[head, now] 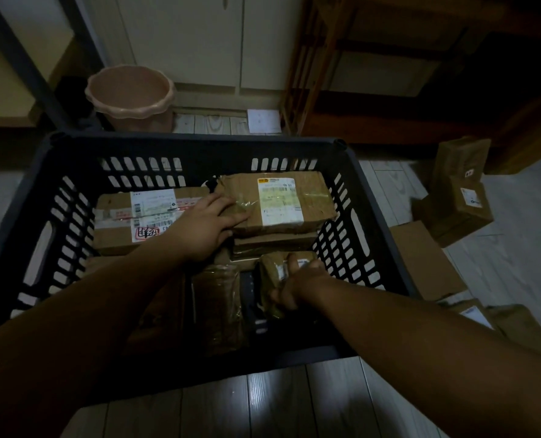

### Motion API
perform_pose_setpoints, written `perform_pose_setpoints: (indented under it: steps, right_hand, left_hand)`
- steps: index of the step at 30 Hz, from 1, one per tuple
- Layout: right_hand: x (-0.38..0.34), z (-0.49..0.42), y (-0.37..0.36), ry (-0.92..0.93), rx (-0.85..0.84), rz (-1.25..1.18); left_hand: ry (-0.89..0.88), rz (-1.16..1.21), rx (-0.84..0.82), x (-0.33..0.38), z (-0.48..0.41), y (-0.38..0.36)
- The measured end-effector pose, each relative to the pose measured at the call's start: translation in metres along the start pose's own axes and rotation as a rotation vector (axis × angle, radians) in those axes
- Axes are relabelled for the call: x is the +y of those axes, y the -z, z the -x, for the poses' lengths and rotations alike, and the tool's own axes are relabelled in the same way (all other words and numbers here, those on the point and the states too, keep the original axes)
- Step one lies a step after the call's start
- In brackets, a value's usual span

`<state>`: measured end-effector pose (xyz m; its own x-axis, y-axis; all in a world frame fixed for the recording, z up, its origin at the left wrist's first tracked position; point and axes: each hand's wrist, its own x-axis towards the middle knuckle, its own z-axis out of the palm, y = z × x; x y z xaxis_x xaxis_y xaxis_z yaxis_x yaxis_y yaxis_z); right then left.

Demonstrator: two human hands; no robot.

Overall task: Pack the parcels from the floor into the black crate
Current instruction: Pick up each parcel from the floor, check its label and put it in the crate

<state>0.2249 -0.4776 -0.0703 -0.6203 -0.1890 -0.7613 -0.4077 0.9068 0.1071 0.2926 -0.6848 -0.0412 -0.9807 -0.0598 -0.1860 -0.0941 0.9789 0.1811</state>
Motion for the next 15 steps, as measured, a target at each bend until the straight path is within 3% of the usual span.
perform_pose_setpoints:
  steps: [8, 15]
  right_hand:
    - [-0.01, -0.017, -0.013, -0.017, -0.06, 0.048]
    - [-0.012, -0.014, -0.021, 0.011, -0.16, 0.256]
  left_hand:
    - [-0.014, 0.023, -0.025, -0.005, -0.004, -0.003]
    - [-0.003, 0.043, 0.007, -0.005, -0.005, -0.006]
